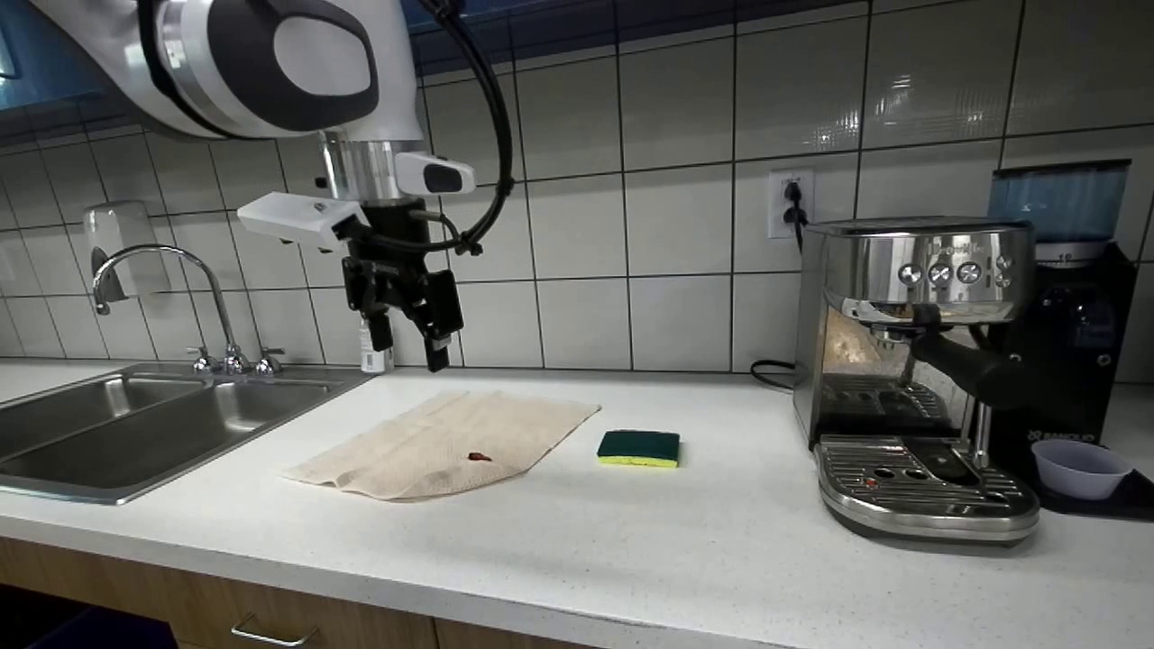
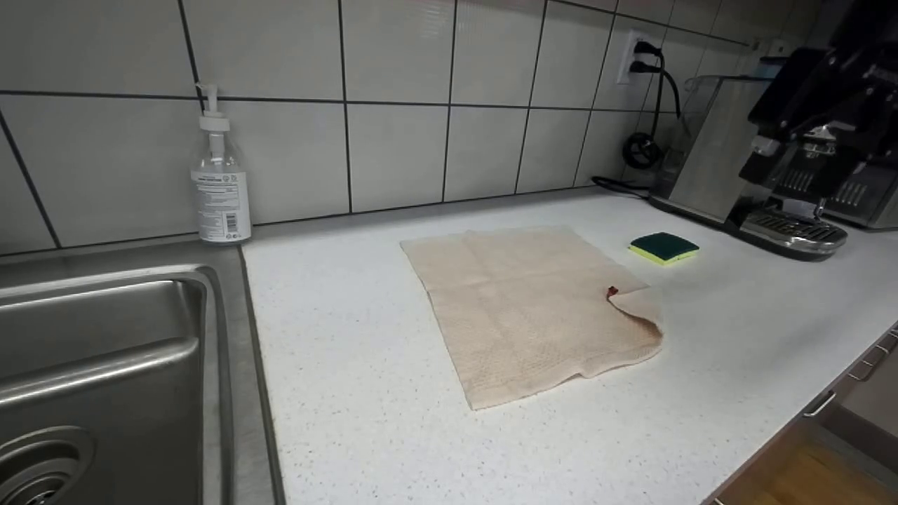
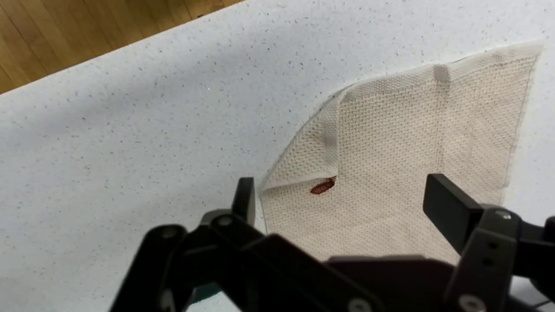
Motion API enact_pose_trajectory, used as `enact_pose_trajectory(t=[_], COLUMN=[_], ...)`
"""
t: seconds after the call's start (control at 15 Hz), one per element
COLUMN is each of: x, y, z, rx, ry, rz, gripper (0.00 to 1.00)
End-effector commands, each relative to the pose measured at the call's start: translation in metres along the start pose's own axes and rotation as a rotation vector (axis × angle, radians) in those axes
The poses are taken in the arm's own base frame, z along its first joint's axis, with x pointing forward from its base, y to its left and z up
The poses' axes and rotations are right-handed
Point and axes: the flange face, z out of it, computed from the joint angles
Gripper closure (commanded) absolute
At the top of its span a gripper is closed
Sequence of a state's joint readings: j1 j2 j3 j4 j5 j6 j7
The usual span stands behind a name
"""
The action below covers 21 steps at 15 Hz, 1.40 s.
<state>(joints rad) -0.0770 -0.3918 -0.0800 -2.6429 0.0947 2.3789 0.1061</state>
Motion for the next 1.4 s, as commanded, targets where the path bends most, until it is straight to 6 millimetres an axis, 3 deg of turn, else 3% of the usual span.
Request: enact_pose_trajectory(t=[0.0, 1.33], x=[0.011, 0.034], y=[-0.011, -0.038], z=[0.015, 0.114], rx=[-0.040, -0.168], ry=[-0.012, -0.129], rz=[0.043, 0.016], gripper=[0.00, 0.00])
